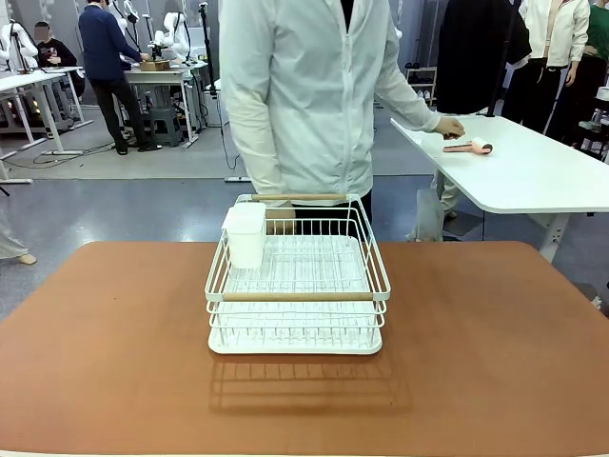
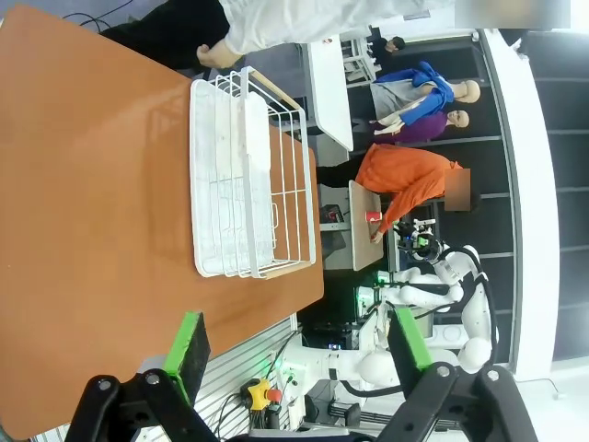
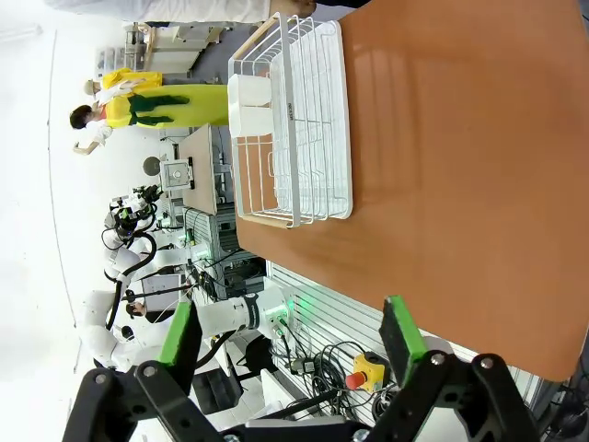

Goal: Clean the table.
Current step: Pick up the Lint Roller when the human hands it over.

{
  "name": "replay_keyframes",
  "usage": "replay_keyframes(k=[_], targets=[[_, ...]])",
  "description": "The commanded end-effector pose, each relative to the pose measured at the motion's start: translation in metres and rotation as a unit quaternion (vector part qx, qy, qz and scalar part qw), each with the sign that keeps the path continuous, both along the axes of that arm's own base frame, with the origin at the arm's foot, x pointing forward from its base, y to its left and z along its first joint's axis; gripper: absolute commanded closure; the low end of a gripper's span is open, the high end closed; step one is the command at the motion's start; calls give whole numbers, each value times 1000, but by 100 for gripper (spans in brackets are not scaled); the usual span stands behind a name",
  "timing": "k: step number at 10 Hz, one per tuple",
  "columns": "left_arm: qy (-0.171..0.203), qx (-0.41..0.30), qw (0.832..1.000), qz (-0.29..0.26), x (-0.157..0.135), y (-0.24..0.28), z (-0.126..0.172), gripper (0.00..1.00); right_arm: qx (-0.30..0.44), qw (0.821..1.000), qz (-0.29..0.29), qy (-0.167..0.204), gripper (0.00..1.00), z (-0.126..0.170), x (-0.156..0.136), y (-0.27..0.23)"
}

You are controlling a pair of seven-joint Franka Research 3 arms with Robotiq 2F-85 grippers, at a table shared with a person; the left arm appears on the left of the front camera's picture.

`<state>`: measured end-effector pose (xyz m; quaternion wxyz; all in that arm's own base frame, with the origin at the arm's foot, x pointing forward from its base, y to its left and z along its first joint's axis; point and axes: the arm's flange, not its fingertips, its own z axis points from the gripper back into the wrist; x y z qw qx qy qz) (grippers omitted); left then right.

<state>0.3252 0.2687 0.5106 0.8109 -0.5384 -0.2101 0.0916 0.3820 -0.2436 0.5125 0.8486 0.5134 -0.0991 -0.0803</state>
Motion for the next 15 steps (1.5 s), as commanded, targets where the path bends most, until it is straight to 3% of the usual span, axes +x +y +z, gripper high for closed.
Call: replay_keyframes(k=[1, 15], targets=[[-9, -9, 1000, -2, -3, 1, 1, 0, -1, 1000, 1, -5, 0, 3, 0, 1], [-9, -9, 1000, -2, -3, 1, 1, 0, -1, 1000, 1, -5, 0, 3, 0, 1]])
